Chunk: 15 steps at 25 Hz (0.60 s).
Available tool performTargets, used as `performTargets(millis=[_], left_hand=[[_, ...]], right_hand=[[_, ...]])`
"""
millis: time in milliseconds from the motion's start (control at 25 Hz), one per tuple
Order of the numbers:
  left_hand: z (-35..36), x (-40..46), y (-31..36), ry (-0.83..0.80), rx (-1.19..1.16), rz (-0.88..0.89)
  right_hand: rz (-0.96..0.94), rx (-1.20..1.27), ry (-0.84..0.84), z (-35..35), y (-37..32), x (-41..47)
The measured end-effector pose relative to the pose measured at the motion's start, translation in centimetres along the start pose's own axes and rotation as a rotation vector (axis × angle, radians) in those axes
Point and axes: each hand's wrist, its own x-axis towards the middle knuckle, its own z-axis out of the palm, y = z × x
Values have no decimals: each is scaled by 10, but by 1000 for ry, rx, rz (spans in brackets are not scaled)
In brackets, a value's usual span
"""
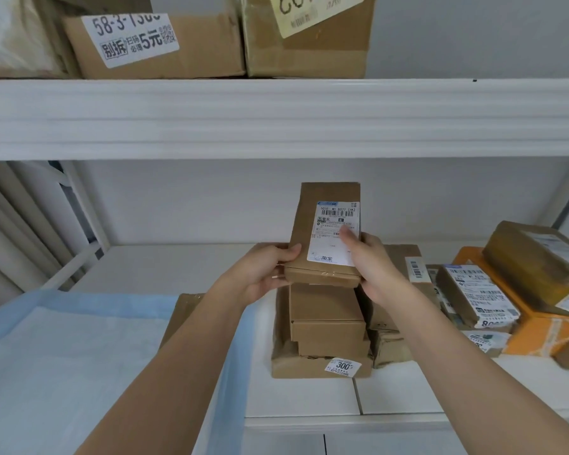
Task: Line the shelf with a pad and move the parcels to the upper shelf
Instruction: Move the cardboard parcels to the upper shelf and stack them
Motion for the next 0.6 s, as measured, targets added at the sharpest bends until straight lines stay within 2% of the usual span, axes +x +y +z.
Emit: performTargets(millis=[80, 240, 320, 400, 520, 600], left_hand=[[1, -3, -4, 3, -62, -27], [-2, -8, -15, -50, 6, -32], [-10, -9, -21, 17, -63, -8], [-25, -9, -26, 130, -189, -2], [-48, -15, -36, 238, -337, -39], [-57, -19, -41, 288, -373, -55]], right_hand=[[15, -49, 6, -1, 3, -1], [28, -145, -42, 0, 7, -2], [9, -246, -1, -1, 11, 0], [-29, -521, 46, -8, 19, 4], [-17, -980, -101, -14, 32, 6], [17, -1137, -172, -10, 35, 7]])
